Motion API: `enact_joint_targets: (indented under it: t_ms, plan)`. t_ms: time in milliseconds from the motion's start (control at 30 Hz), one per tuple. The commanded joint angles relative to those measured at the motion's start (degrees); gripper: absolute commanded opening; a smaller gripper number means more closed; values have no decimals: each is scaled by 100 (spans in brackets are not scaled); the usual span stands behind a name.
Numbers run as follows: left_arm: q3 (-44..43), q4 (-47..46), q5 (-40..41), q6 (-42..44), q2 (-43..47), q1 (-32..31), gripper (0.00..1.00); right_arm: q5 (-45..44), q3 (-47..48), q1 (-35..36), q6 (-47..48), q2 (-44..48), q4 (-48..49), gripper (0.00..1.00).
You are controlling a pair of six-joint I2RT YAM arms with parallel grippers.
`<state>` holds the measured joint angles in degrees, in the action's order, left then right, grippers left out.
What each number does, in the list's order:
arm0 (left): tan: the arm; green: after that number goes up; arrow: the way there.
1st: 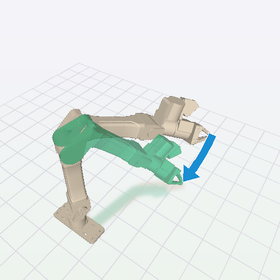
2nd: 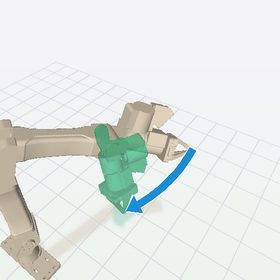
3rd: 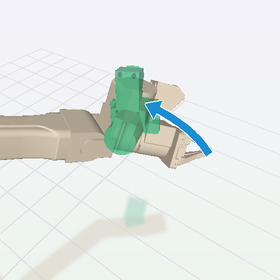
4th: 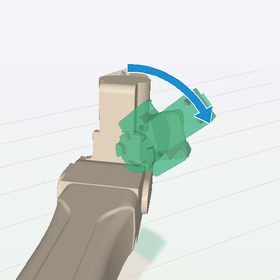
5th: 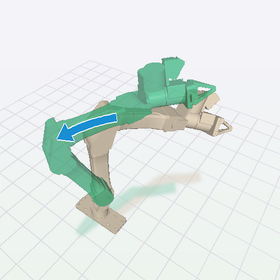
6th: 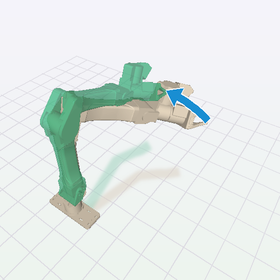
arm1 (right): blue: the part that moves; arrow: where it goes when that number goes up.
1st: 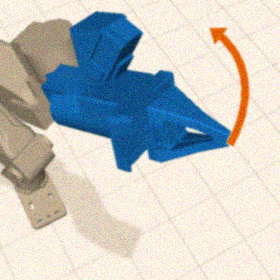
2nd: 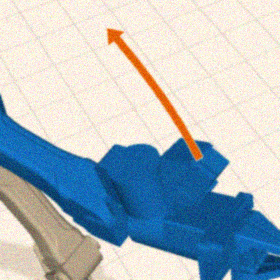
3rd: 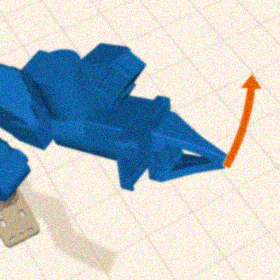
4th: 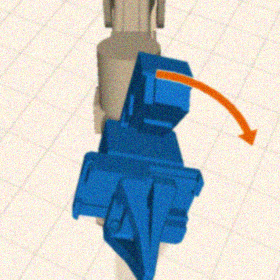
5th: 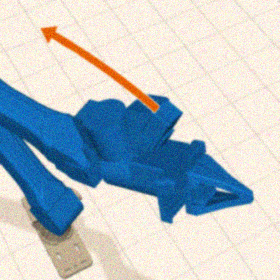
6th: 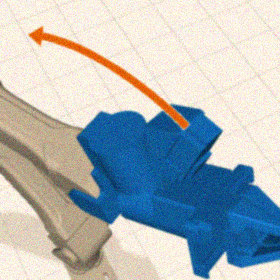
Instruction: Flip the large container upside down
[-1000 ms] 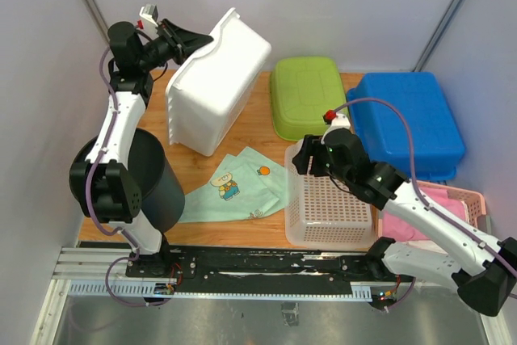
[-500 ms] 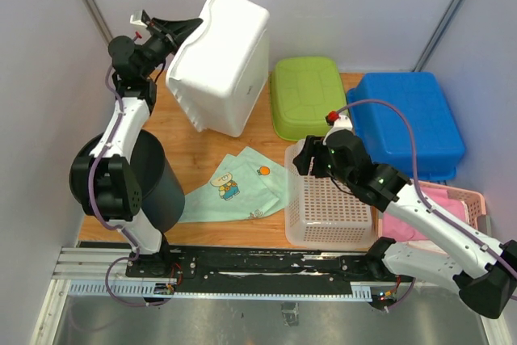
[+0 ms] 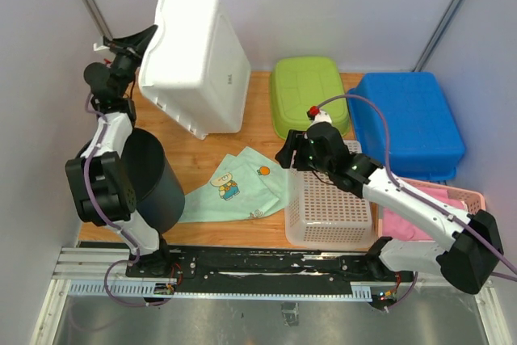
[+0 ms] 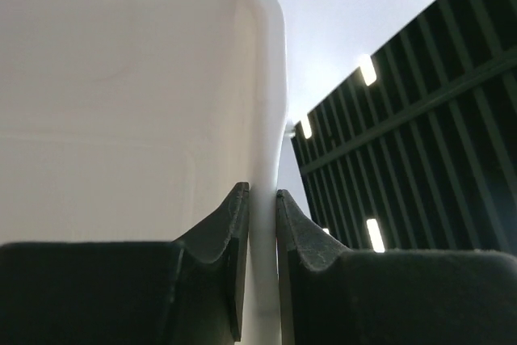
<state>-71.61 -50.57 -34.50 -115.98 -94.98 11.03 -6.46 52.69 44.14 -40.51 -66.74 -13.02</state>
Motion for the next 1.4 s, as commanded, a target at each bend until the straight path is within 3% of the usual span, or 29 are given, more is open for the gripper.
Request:
enact_joint_targets:
  t_ms: [0,267,567,633,767,900,1100,1367]
  plan:
    - [324,852,-566,522,-343,615,0,310,197,-119,-227,-200,388,62]
    - [-16,2150,-901,1436,-729,976,0,351,255,-195,-273,-341,425,62]
    - [-356,2328,-1146,1719,-1074,1108,3,268,118,-261,-332,-182,326,62]
    - [-366,2427,-1154,1872,-1016,1141,13,267,72,-264,-350,-160,326,62]
    - [-537,3112,-1092,2466,-831,1211,54,290,32,-266,-370,-146,311,62]
    - [-958,4299,-794,3360,-644,1271,85,316,10,-274,-370,-115,290,62]
    - [-2129,6422,-110,4476,-710,1285,98,336,-45,-291,-370,-51,282,62]
    - [-3985,8937,1297,5591,-1178,1286,99,347,-115,-311,-396,59,284,62]
